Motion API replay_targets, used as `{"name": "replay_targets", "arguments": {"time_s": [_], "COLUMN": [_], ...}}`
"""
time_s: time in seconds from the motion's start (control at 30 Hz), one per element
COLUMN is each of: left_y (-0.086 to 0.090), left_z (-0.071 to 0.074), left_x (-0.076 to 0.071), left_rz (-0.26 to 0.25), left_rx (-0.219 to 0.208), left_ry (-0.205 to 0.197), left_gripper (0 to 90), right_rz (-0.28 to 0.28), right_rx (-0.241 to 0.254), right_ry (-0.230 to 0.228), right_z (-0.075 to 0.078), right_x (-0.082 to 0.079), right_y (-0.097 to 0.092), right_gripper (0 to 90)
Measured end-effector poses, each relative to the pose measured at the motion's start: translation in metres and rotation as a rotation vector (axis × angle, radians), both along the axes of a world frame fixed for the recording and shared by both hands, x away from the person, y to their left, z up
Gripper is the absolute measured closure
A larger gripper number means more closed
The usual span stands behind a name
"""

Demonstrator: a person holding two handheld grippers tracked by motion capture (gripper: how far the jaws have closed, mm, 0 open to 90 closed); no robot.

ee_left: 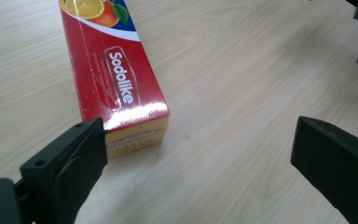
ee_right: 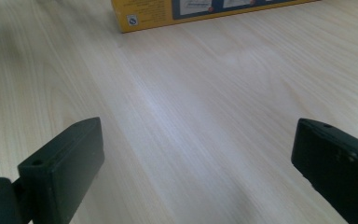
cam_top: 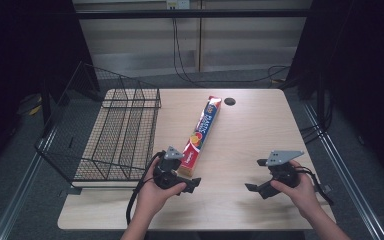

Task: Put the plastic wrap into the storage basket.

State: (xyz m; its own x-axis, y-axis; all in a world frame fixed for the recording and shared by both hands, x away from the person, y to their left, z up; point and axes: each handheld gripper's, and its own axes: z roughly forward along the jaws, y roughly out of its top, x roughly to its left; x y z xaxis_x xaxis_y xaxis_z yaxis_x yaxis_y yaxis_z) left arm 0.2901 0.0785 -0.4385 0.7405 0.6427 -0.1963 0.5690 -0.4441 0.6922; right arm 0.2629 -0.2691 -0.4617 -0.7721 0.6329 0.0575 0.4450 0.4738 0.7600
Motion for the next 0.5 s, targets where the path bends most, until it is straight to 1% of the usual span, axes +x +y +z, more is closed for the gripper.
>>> {"name": "replay_targets", "arguments": {"time_s": [0.03, 0.07, 0.1, 0.17, 0.2, 0.23, 0.27, 0.33, 0.37, 0.4, 0.43, 0.47, 0.5], "left_y": [-0.001, -0.002, -0.003, -0.006, -0.007, -0.010, -0.010, -0.013, -0.014, -0.015, -0.017, -0.018, -0.018], "left_z": [0.000, 0.001, 0.001, 0.001, 0.001, 0.002, 0.003, 0.006, 0.008, 0.010, 0.012, 0.014, 0.016], "left_x": [0.001, 0.002, 0.003, 0.004, 0.005, 0.006, 0.009, 0.013, 0.016, 0.019, 0.024, 0.028, 0.030], "left_rz": [0.001, 0.004, -0.001, -0.003, -0.009, -0.002, -0.012, 0.002, -0.001, -0.003, 0.004, 0.003, 0.012], "left_rx": [-0.001, 0.013, 0.008, 0.012, 0.019, 0.013, 0.026, 0.026, 0.026, 0.032, 0.026, 0.030, 0.032], "left_ry": [0.005, 0.007, 0.006, 0.011, 0.003, 0.006, 0.009, 0.006, 0.007, 0.015, 0.015, 0.015, 0.023], "left_gripper": [3.6, 3.5, 3.4, 3.4, 3.4, 3.4, 3.4, 3.3, 3.2, 3.2, 3.2, 3.2, 3.2], "right_rz": [-0.007, -0.019, -0.015, -0.032, -0.033, -0.034, -0.042, -0.038, -0.038, -0.040, -0.043, -0.045, -0.043], "right_rx": [0.003, 0.008, 0.010, 0.012, 0.013, 0.017, 0.023, 0.021, 0.014, 0.011, 0.010, 0.010, 0.005], "right_ry": [-0.003, -0.001, 0.012, 0.001, 0.007, 0.012, 0.010, 0.011, 0.008, 0.000, -0.003, -0.001, -0.002], "right_z": [0.001, 0.002, 0.003, 0.004, 0.005, 0.005, 0.005, 0.005, 0.005, 0.004, 0.004, 0.003, 0.002], "right_x": [-0.001, -0.001, -0.002, -0.003, -0.004, -0.004, -0.005, -0.005, -0.006, -0.006, -0.006, -0.007, -0.007], "right_y": [-0.002, -0.004, -0.007, -0.011, -0.012, -0.014, -0.015, -0.016, -0.016, -0.016, -0.016, -0.015, -0.015], "right_gripper": [2.4, 2.4, 2.4, 2.5, 2.5, 2.5, 2.6, 2.6, 2.7, 2.7, 2.7, 2.7, 2.7]}}
